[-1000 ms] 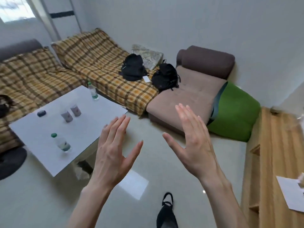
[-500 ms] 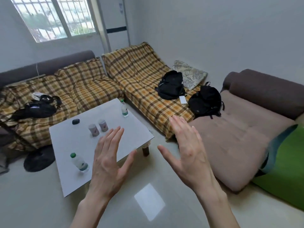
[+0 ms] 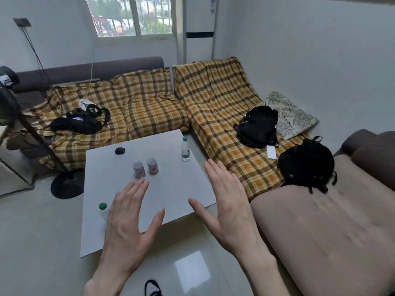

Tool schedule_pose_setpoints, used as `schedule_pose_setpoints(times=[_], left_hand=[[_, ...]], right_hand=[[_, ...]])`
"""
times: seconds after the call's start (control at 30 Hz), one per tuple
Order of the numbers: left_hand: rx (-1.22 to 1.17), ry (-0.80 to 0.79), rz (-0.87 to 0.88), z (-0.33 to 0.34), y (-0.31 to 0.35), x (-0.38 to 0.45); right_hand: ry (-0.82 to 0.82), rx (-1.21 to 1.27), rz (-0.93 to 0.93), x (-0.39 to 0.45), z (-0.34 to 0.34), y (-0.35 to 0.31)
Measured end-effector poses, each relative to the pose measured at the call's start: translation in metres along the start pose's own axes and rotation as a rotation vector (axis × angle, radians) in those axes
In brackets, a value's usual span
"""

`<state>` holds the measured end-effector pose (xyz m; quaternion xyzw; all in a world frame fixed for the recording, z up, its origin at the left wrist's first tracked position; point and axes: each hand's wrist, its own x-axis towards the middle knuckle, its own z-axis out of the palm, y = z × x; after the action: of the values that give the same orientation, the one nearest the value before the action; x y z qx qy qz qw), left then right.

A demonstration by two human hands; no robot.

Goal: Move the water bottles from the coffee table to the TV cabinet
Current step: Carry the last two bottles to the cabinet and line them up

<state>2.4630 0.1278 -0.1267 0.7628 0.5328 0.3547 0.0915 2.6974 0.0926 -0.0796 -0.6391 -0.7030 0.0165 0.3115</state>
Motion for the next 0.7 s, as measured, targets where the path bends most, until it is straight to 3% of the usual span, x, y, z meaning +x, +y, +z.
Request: schedule_pose_setpoints(times=[0.5,0.7], left_hand=[[0.0,-0.028,-0.225,0.03,-0.189,0.116],[-0.004,-0.032,-0.3,0.046,-0.258,0.126]], right_hand=[[-0.156,0.008,-0.074,0.182,0.169,-0.042],[-0.191,0.037,-0.083,0.222,0.235,-0.057]])
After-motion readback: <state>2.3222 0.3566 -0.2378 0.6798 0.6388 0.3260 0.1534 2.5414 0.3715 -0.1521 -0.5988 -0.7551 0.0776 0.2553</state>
